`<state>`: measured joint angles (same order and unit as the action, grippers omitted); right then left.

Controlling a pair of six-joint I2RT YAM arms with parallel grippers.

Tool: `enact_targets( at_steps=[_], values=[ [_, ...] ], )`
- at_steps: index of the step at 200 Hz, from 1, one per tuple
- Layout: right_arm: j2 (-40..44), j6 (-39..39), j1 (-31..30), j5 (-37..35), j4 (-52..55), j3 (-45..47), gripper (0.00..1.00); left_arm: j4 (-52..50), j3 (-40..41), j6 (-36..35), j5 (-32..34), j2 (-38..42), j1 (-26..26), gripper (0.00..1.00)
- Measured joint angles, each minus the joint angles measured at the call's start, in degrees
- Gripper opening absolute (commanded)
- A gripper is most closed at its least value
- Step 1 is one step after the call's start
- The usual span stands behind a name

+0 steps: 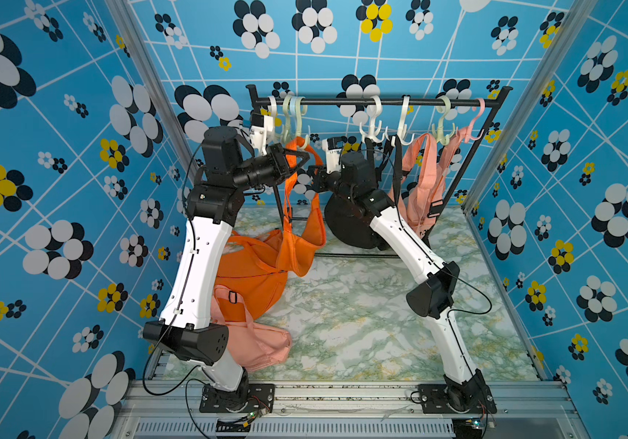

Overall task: Take the bag off the hook
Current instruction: Pick up the bag from the hook.

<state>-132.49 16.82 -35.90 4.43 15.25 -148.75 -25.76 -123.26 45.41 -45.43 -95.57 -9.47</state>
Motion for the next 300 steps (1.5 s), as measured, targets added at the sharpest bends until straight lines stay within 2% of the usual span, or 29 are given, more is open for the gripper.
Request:
enact_targets(
  at_steps=[37,93,120,148,168,191,235,263,300],
  values=[
    [8.87,-3.43,0.00,-2.58,0.37,0.83,0.00,-0.76,-13.09,0.02,1.36,-10.67,0.90,0.00],
    [19.17,-8.26,0.04,-3.76,1.01,0.22,0.00,2.97,-17.05,5.05,0.61,-19.85,0.04,0.00],
    [21.97,-8.48,0.17,-3.65,1.14,6.12,0.00,3.08,-17.53,5.64,0.55,-20.02,-1.05,0.00],
    [27.78,-8.44,0.20,-2.82,1.05,17.51,0.00,3.06,-16.81,5.35,0.42,-18.75,-1.05,0.00],
    [34.16,-8.26,0.07,-2.43,0.09,27.61,0.00,3.13,-11.56,4.17,0.37,-14.27,-1.16,0.00],
    [42.75,-8.24,-0.98,-2.47,-1.38,38.58,0.00,3.98,-0.57,2.75,0.22,-5.51,-1.31,0.00],
    [53.99,-8.48,-6.75,-2.84,-1.60,50.47,0.00,4.26,20.98,-2.27,0.83,10.91,-1.92,0.00],
    [57.48,-6.75,-8.98,-2.84,-0.28,57.44,0.00,0.33,28.24,-6.51,2.16,15.10,-1.88,0.00],
    [57.18,-5.22,-9.09,-6.12,3.78,63.67,0.00,-3.37,34.58,-10.56,3.48,15.67,0.72,0.00]
  ],
)
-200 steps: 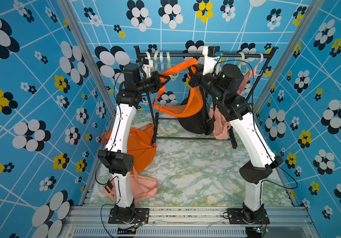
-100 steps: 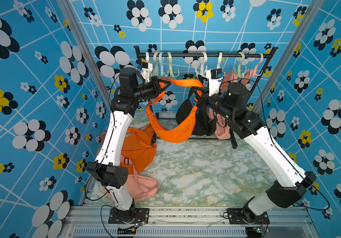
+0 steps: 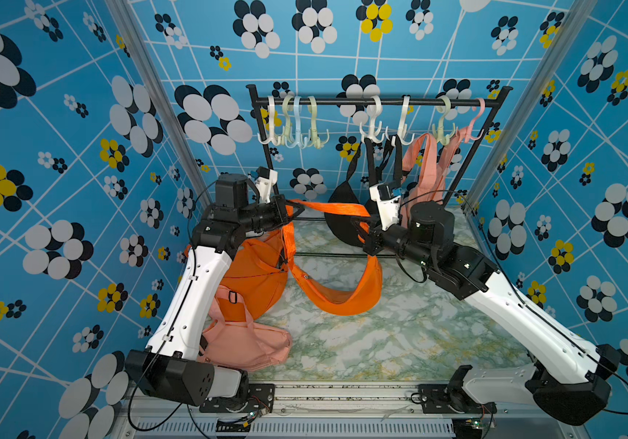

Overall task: Take the bag off the hook
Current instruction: Pick up the bag from the hook, then place the bag at the center of the board.

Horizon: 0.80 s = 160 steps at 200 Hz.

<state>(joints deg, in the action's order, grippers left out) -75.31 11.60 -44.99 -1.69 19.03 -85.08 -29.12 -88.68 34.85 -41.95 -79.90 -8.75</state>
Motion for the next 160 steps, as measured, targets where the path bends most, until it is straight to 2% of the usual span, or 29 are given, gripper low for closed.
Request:
enact_targets(
  at_steps=[27,77,116,160],
  values=[
    [-4.55,-0.04,0.63,-1.90,0.94,0.52,0.00,1.49,4.74,-0.02,0.00,-2.12,1.68,0.00],
    [-14.73,2.58,5.66,0.15,1.01,4.00,0.00,2.54,5.95,-1.97,2.99,-15.76,2.05,0.00],
    [-15.80,3.91,6.05,2.25,0.87,11.28,0.00,2.47,6.43,-3.78,2.91,-22.10,1.38,0.00],
    [-16.63,4.07,7.15,3.98,-1.11,12.00,0.00,0.68,1.03,-6.19,2.91,-28.06,1.18,0.00]
  ],
)
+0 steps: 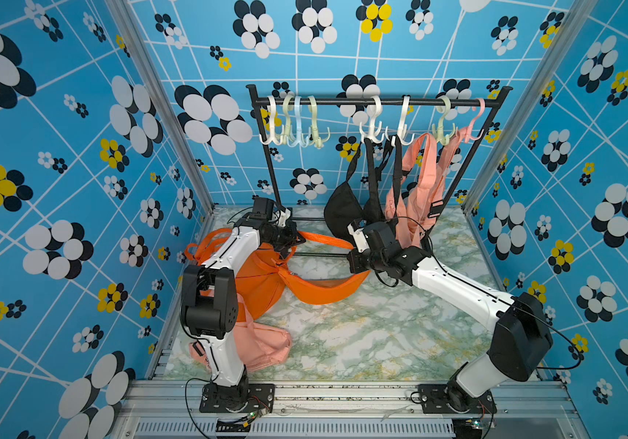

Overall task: Take the bag off the hook
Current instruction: Place the bag at the center of the board.

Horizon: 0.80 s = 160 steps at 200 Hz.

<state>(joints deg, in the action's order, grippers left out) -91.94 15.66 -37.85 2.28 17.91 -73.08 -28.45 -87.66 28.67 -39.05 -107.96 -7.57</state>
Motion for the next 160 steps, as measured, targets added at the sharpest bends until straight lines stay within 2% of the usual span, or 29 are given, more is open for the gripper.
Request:
enact_targets(
  at_steps=[58,113,136,160],
  values=[
    [-8.26,-0.24,3.82,1.70,-2.51,-3.91,0.00,-3.50,-11.45,-3.50,2.32,-10.62,-0.02,0.00],
    [-20.59,-1.55,6.86,2.62,0.24,-22.10,0.00,-5.09,-20.48,-4.76,7.45,-14.78,1.88,0.00],
    [-21.62,-1.44,6.73,3.85,0.31,-24.65,0.00,-4.52,-22.25,-4.74,7.80,-14.56,2.80,0.15],
    [-19.89,-0.79,7.02,3.93,0.09,-21.70,0.00,-4.17,-20.63,-5.07,9.62,-13.64,3.13,0.33]
  ],
)
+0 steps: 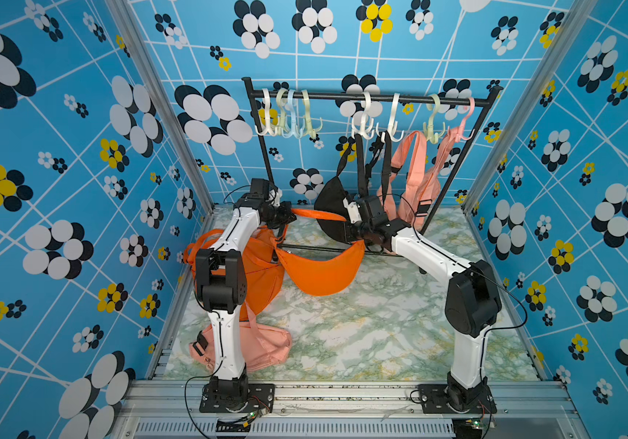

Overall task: Take the bag off the hook
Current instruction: Place the bag at the center of the board.

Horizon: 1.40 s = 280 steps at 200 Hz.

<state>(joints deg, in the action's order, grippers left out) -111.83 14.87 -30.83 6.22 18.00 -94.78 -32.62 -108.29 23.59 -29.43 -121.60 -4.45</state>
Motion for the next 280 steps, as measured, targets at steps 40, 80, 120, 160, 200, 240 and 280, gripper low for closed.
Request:
enact_targets(
  at_steps=[40,80,120,160,200,240,280],
  values=[
    [5.57,0.87,0.17,0.13,0.22,8.81,0.00,0.70,7.80,-0.46,1.88,5.64,-0.09,0.88],
    [7.61,1.25,-0.22,0.09,0.17,11.30,0.00,-0.44,12.66,-1.03,3.21,12.59,-0.17,0.99],
    [7.23,1.66,-0.26,0.00,0.22,11.23,0.37,-3.23,18.10,-3.41,3.91,23.08,-0.17,0.99],
    [6.23,2.27,-0.57,1.86,0.22,11.13,0.76,-6.14,24.96,-5.73,5.55,34.71,-0.17,0.99],
    [7.39,2.36,-1.46,3.19,0.28,13.31,0.91,-7.98,30.97,-6.25,7.54,35.58,-0.46,0.99],
    [16.17,2.99,-1.46,1.38,1.22,23.52,0.92,-7.21,31.98,-5.64,8.52,26.91,-5.88,0.99],
    [24.63,4.17,-1.44,-2.19,1.31,31.06,0.93,-5.90,28.81,-4.52,8.52,15.78,-10.29,0.89]
  ],
)
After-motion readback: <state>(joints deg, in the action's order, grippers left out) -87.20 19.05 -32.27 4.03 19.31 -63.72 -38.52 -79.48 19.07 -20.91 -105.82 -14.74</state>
